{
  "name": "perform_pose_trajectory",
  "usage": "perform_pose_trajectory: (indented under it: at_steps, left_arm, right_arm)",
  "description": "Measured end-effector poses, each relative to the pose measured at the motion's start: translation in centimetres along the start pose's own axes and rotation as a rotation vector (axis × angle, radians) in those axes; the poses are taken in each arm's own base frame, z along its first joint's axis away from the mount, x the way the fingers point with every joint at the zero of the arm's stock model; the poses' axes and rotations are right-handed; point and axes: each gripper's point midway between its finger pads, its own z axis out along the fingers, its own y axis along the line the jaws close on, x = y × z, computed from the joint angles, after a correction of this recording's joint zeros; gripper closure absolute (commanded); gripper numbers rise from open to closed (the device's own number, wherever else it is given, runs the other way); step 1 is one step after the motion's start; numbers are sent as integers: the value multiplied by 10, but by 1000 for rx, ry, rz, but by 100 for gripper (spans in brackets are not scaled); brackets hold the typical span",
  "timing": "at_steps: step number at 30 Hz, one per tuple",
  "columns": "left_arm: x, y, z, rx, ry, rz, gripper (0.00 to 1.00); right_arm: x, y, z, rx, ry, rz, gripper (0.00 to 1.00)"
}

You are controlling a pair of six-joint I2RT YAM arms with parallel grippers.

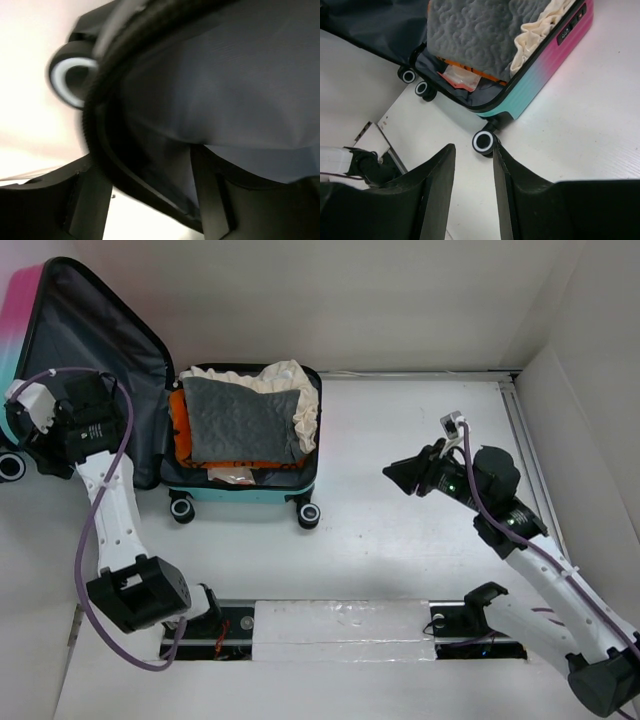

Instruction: Pack the luggage

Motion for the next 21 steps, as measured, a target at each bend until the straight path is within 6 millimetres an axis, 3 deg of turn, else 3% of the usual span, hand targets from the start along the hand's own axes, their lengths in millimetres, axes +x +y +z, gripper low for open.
perform_pose_trajectory:
  at_steps: [1, 3, 6, 9, 10, 13, 15, 19, 21]
  left_arm:
    - [0, -3, 1, 6, 2, -1, 52]
    - [-1, -11, 1, 32, 11, -6, 74]
    - [-4, -15, -2, 52, 6, -3, 96]
    - [-17, -37, -23, 129, -34, -40, 100]
    - [-21, -47, -38, 167, -61, -40, 100]
    - [-23, -72, -103, 293, -147, 57, 100]
    - [-17, -82, -161, 391, -218, 152, 100]
    - [16, -80, -281, 662, -364, 360, 100]
    - [49, -74, -331, 816, -441, 489, 76]
  right_arm:
    - [1, 1, 0, -4, 3, 0, 58]
    - [3, 3, 2, -11, 12, -4, 58]
    - [7, 3, 7, -9, 27, -3, 58]
    - [11, 2, 11, -2, 43, 0, 58]
    - [12, 0, 13, 4, 47, 0, 58]
    - [16, -5, 18, 24, 61, 6, 58]
    - [20, -9, 22, 38, 74, 11, 58]
    - [27, -16, 28, 63, 94, 18, 58]
    - [26, -19, 28, 82, 87, 17, 58]
